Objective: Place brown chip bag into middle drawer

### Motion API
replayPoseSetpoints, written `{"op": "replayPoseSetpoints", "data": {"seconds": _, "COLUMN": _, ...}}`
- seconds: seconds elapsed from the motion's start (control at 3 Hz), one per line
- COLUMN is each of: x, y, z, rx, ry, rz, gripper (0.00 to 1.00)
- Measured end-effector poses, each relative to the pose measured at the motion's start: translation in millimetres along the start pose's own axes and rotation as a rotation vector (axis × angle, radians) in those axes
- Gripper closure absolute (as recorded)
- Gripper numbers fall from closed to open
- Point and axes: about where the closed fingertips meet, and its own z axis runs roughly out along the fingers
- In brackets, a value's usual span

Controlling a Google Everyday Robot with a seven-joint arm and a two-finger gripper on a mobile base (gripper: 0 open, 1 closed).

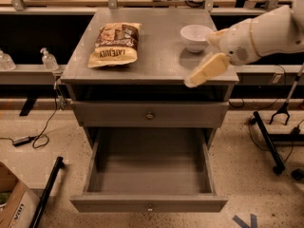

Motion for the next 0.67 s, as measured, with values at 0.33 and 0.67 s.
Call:
{"op": "replayPoseSetpoints", "data": {"seconds": 0.33, "x": -14, "y": -19, "z": 56, "rx": 0.003, "ry": -0.054, "rz": 0.023, "gripper": 0.0}}
{"op": "replayPoseSetpoints", "data": {"seconds": 0.67, "x": -37, "y": -32, "z": 112, "rx": -0.006, "ry": -0.125, "rz": 0.067, "gripper": 0.0}}
